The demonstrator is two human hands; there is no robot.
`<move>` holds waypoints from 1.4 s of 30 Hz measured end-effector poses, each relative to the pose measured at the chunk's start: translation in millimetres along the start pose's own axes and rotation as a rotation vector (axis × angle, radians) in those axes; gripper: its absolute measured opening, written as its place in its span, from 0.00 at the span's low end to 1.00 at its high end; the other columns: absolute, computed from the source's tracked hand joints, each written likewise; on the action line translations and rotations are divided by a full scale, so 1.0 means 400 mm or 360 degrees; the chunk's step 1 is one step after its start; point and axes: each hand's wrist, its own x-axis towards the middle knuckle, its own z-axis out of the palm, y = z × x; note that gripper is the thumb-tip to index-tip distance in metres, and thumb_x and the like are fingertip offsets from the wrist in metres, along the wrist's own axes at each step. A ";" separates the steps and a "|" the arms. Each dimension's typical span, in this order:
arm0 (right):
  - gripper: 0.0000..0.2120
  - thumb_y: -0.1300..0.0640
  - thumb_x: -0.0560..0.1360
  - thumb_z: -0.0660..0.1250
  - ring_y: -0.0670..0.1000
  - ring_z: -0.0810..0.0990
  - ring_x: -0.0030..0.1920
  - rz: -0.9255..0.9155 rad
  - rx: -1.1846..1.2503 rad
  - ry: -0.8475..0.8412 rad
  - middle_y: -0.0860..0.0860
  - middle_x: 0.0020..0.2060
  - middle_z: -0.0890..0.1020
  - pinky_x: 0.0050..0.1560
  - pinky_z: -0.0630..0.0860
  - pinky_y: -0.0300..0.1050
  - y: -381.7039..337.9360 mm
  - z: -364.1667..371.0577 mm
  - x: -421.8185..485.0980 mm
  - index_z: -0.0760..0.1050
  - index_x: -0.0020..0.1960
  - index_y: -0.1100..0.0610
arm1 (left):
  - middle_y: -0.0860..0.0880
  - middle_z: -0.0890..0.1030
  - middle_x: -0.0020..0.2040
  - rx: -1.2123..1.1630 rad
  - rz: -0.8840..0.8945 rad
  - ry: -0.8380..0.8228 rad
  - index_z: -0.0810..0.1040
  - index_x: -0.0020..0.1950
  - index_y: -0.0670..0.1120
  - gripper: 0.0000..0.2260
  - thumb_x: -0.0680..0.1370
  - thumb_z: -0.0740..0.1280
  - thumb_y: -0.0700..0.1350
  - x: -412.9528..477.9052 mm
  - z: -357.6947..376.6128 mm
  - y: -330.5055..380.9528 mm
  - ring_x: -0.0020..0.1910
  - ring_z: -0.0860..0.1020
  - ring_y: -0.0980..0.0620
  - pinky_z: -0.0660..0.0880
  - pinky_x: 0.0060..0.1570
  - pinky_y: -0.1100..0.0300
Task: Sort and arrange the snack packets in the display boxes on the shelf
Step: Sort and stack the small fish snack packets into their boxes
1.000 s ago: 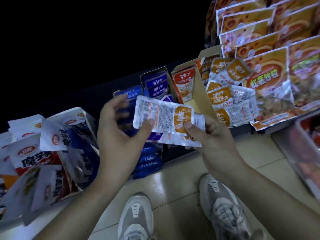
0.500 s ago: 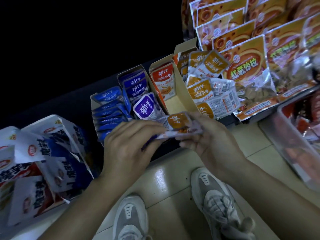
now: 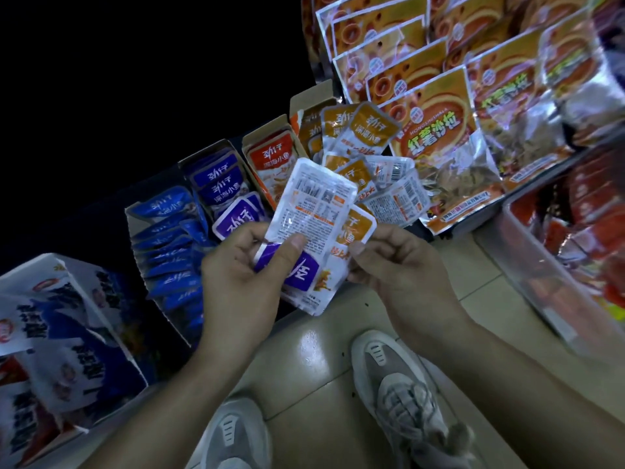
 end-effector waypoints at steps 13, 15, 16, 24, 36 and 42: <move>0.10 0.65 0.76 0.70 0.44 0.82 0.41 -0.0912 -0.0834 0.0624 0.44 0.40 0.82 0.42 0.78 0.40 -0.033 -0.112 0.139 0.78 0.47 0.50 | 0.59 0.86 0.47 0.0149 -0.0004 0.0260 0.81 0.52 0.53 0.05 0.79 0.72 0.44 0.015 -0.009 -0.009 0.45 0.85 0.57 0.82 0.41 0.62; 0.05 0.65 0.76 0.70 0.38 0.83 0.42 -0.0783 -0.0993 0.0487 0.43 0.41 0.83 0.43 0.79 0.36 -0.009 -0.097 0.153 0.81 0.47 0.56 | 0.60 0.86 0.47 0.0150 -0.0034 0.0210 0.81 0.52 0.54 0.05 0.79 0.71 0.44 0.013 -0.008 -0.011 0.45 0.85 0.56 0.83 0.42 0.61; 0.03 0.64 0.77 0.70 0.39 0.83 0.43 -0.0726 -0.1035 0.0395 0.44 0.42 0.84 0.45 0.81 0.39 0.000 -0.093 0.158 0.82 0.48 0.59 | 0.59 0.86 0.47 0.0155 -0.0039 0.0191 0.81 0.52 0.54 0.06 0.79 0.71 0.43 0.012 -0.009 -0.011 0.45 0.86 0.56 0.83 0.42 0.60; 0.21 0.57 0.74 0.74 0.49 0.77 0.52 -0.0990 -0.1106 0.0356 0.53 0.55 0.74 0.48 0.75 0.37 0.000 -0.045 0.070 0.75 0.65 0.57 | 0.57 0.87 0.45 0.0191 -0.0083 -0.0012 0.83 0.52 0.51 0.07 0.75 0.74 0.43 0.002 -0.027 -0.016 0.42 0.86 0.56 0.80 0.38 0.65; 0.07 0.57 0.79 0.68 0.44 0.80 0.44 -0.1179 -0.1353 -0.0253 0.45 0.44 0.84 0.43 0.74 0.37 0.015 0.003 0.029 0.83 0.55 0.51 | 0.45 0.86 0.45 -0.0068 -0.0131 -0.0067 0.84 0.57 0.46 0.14 0.78 0.67 0.52 -0.005 -0.094 0.007 0.41 0.83 0.43 0.80 0.36 0.59; 0.07 0.58 0.78 0.70 0.44 0.84 0.40 -0.1013 -0.1066 0.0049 0.39 0.40 0.85 0.40 0.79 0.37 0.004 0.060 0.024 0.82 0.53 0.49 | 0.55 0.76 0.68 0.1240 0.0749 0.0163 0.80 0.66 0.51 0.24 0.72 0.71 0.59 0.025 -0.188 -0.055 0.67 0.69 0.50 0.67 0.67 0.56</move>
